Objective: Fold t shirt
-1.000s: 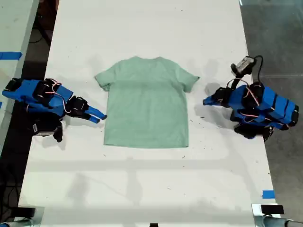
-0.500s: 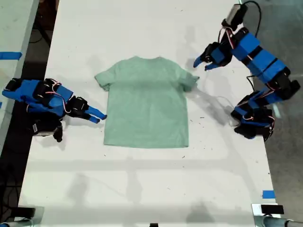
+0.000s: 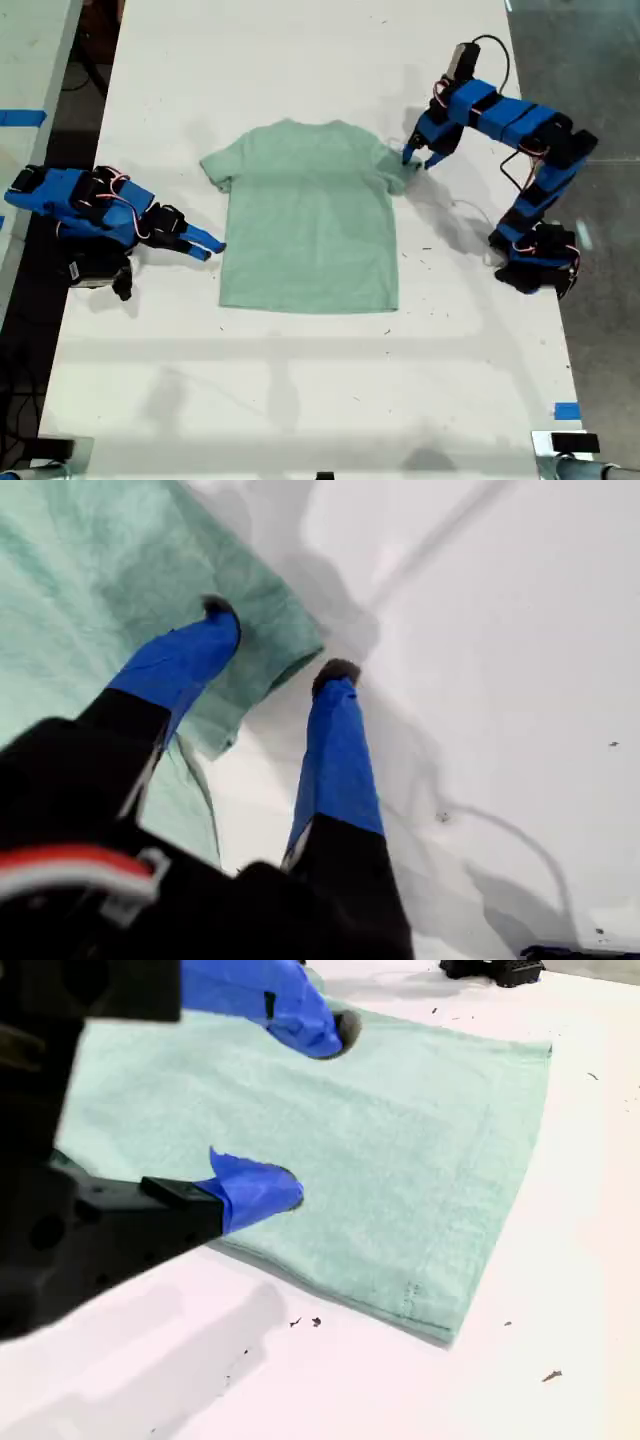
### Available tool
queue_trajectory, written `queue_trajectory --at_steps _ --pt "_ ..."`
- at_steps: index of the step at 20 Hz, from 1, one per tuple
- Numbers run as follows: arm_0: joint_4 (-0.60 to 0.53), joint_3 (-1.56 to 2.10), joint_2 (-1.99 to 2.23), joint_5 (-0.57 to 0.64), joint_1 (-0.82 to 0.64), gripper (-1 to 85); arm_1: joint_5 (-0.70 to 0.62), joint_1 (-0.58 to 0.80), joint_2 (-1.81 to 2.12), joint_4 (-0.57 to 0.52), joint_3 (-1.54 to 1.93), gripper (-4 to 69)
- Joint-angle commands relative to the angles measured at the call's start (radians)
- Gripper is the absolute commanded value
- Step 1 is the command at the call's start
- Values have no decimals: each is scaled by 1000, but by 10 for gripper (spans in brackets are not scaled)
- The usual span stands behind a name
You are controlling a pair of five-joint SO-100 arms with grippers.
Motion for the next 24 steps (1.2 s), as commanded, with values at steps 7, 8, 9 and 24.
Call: queue_trajectory --at_steps 7,8,9,24 --pt "0 2 5 5 -5 211 -8 -8 6 -143 144 124" --pt "0 2 5 5 -5 211 -14 -6 3 -146 146 78" --pt "0 2 5 5 -5 211 -15 -5 3 -153 152 8" --pt "0 2 5 5 -5 211 3 -400 64 17 -565 5"
